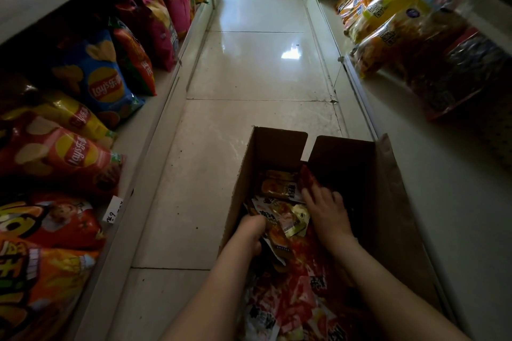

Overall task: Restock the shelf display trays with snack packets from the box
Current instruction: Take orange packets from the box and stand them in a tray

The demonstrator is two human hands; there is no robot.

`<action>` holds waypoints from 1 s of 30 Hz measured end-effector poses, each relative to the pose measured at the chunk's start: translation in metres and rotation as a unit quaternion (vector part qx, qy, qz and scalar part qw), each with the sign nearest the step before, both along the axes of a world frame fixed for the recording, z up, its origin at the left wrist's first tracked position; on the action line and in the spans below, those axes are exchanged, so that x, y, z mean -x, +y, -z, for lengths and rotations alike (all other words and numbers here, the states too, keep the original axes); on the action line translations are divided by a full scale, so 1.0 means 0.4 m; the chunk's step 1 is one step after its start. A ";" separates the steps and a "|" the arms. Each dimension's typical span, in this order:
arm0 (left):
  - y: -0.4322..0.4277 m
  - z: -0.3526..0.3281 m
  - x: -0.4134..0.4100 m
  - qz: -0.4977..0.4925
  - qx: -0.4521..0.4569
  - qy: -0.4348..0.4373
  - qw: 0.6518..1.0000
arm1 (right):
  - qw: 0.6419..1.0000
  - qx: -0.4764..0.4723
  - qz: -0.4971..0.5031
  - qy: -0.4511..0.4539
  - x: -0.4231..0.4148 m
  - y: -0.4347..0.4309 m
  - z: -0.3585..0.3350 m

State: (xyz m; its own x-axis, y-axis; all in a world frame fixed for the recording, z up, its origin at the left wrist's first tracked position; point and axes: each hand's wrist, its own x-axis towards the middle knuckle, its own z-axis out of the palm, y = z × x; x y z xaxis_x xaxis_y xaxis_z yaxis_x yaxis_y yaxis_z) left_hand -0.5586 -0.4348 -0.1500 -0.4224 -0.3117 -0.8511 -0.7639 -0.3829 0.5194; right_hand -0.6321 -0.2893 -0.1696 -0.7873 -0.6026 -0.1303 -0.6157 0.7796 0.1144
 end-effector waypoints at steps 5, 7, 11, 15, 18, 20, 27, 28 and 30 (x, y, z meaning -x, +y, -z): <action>0.006 -0.004 -0.017 0.033 0.014 -0.034 0.999 | 0.973 -0.024 0.042 -0.226 -0.041 -0.031 0.057; 0.005 -0.009 -0.021 0.042 0.015 -0.034 0.998 | 0.966 -0.028 0.061 -0.249 -0.031 -0.027 0.076; 0.003 -0.007 -0.021 0.038 0.012 -0.030 0.999 | 0.949 -0.073 0.053 -0.303 -0.021 -0.039 0.094; 0.011 -0.017 -0.023 0.028 0.011 -0.017 0.999 | 0.975 -0.063 0.045 -0.207 -0.013 -0.047 0.106; 0.012 -0.024 -0.026 0.024 0.001 -0.015 1.000 | 0.987 -0.067 0.014 -0.144 -0.018 -0.045 0.113; 0.012 -0.025 -0.024 0.028 -0.005 -0.017 0.999 | 0.983 -0.030 0.045 -0.177 -0.017 -0.048 0.103; 0.022 -0.031 -0.034 0.027 -0.024 0.012 0.999 | 0.890 0.063 0.297 -0.339 -0.002 -0.065 0.104; 0.021 -0.031 -0.035 0.027 -0.026 0.012 0.999 | 0.878 0.084 0.316 -0.351 -0.003 -0.065 0.106; 0.019 -0.031 -0.035 0.023 -0.039 0.014 0.999 | 0.831 0.159 0.343 -0.408 0.003 -0.063 0.132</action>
